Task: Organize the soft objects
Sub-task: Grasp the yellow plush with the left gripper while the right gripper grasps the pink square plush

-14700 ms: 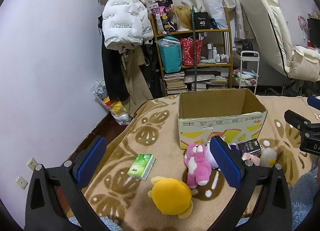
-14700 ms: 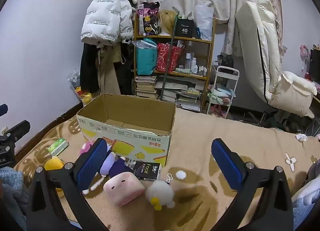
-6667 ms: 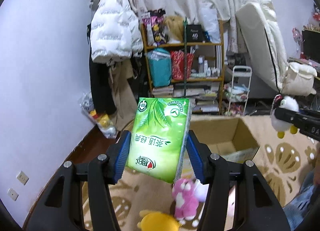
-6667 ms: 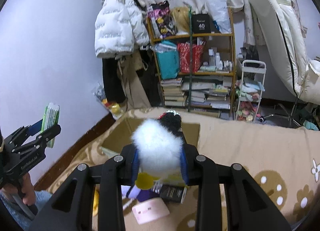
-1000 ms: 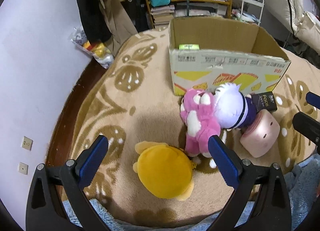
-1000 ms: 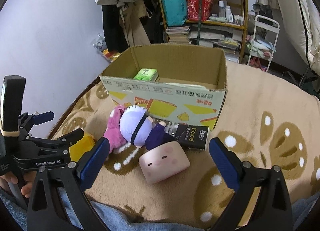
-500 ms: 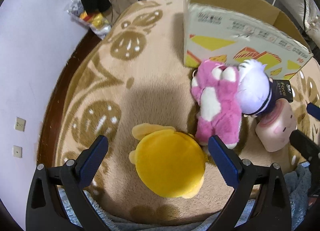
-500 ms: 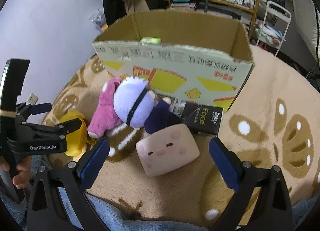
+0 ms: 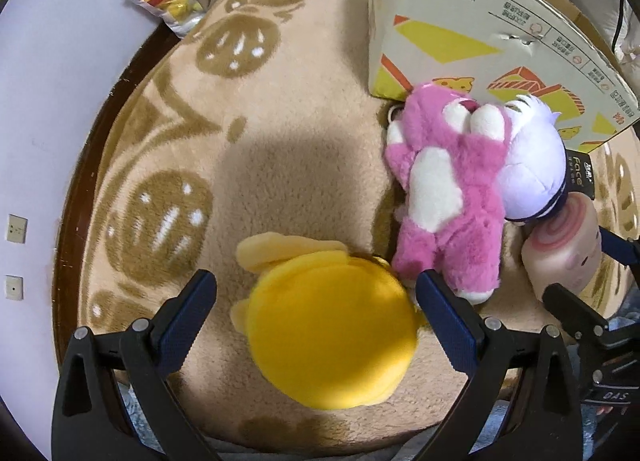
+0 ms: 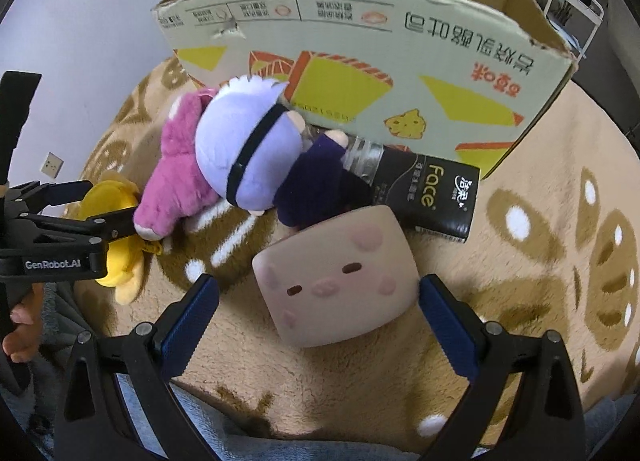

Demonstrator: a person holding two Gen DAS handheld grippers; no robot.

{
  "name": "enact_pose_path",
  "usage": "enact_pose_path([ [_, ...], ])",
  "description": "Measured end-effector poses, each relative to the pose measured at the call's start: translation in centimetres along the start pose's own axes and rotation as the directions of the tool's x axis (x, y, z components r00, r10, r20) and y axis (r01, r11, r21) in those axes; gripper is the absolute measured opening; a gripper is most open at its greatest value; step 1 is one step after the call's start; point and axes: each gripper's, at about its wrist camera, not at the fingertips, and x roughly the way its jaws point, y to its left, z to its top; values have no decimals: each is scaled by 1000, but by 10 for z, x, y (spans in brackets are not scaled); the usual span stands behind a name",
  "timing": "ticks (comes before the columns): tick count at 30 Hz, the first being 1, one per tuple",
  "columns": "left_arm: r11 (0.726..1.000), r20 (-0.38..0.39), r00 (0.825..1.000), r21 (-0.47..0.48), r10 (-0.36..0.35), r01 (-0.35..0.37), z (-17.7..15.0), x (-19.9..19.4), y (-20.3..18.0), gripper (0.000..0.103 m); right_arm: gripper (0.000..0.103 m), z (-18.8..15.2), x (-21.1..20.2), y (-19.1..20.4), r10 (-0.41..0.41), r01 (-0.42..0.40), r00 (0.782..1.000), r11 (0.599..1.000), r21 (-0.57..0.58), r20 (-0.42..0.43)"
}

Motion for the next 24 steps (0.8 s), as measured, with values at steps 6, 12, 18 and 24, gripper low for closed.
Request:
enact_pose_path([
  [6, 1000, -14, 1000, 26, 18, -18, 0, 5, -6, 99, 103, 0, 6, -8, -1, 2, 1000, 1000, 31, -27],
  [12, 999, -28, 999, 44, 26, -25, 0, 8, -10, 98, 103, 0, 9, -17, -4, 7, 999, 997, 74, -37],
  [18, 997, -5, 1000, 77, 24, -23, -5, 3, -16, 83, 103, 2, 7, -31, -8, 12, 999, 995, 104, -42],
  [24, 997, 13, 1000, 76, 21, -22, -5, -1, -14, 75, 90, 0, -2, -42, 20, -16, 999, 993, 117, -33],
])
